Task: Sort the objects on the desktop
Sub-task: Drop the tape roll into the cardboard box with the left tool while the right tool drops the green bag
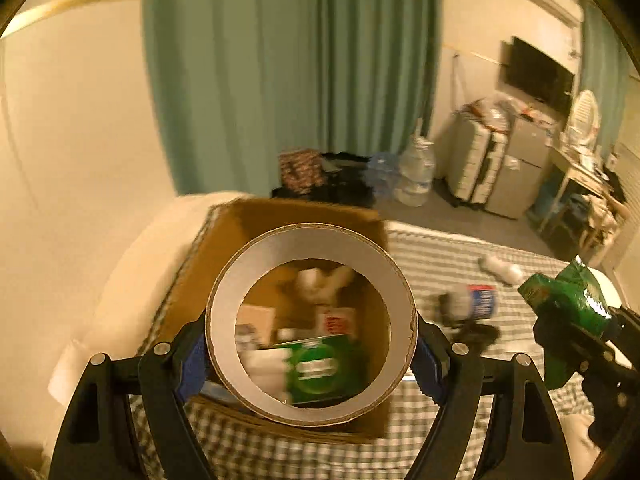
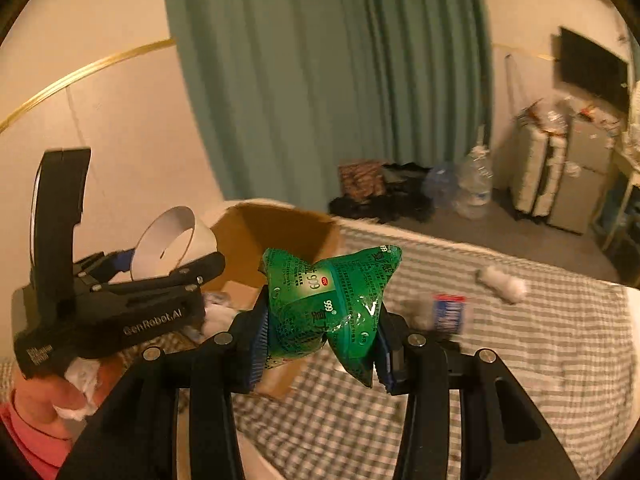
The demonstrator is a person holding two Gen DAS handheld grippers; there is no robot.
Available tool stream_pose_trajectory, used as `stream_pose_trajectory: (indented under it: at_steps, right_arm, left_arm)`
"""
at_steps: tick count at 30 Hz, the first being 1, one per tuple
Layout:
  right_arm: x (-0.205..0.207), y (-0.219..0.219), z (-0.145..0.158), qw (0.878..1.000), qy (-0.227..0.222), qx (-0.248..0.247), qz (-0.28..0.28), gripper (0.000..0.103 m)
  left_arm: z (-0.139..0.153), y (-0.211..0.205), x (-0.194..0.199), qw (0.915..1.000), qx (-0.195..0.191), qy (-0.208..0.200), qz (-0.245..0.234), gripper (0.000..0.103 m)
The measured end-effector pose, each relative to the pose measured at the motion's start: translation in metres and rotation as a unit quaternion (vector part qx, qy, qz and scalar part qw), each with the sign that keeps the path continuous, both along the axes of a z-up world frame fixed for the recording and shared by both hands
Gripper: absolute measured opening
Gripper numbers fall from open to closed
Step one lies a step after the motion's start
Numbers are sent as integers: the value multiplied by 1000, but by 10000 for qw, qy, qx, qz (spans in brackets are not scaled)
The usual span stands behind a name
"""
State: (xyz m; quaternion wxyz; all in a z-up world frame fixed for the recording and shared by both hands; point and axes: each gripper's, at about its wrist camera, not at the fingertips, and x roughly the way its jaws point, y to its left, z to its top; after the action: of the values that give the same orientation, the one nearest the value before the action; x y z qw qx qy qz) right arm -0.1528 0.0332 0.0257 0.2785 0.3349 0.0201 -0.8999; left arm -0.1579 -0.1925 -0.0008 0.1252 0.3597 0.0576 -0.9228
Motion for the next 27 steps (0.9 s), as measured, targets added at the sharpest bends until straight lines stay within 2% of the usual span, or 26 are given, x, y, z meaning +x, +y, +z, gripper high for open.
stream_pose_trajectory:
  at_steps: [7,16,18,19,20,21,27]
  right_arm:
    - [-45,-79,-43,9981,-437,128,415,43]
    - [-97,-120,-91,9942,-945,165,494,45]
    - [-101,-120,-93,9939,-974,128,500,56]
    - [-104,-118,-93,9940,-993,22,465,73]
    - [-104,-116,-92,9944,-980,-75,400,83]
    - [-105,-115,-89,9947,-956,-158,353,83]
    - [-92,-95,-68,9969,-743,-213,150,83]
  left_arm:
    - [-53,-64,-21,9975,387,-416,410,83]
    - [-100,-78,-42,9952,488,-799,271,85]
    - [-106,-76,-44,9945,445,-905,266,90]
    - [-107,-74,-44,9942,397,-957,301,92]
    - [-107,-75,-45,9939,351,-989,340,95]
    - [-106,-73,-44,9935,296,-1031,379,99]
    - [-81,-62,-33,9947,43,-910,479,99]
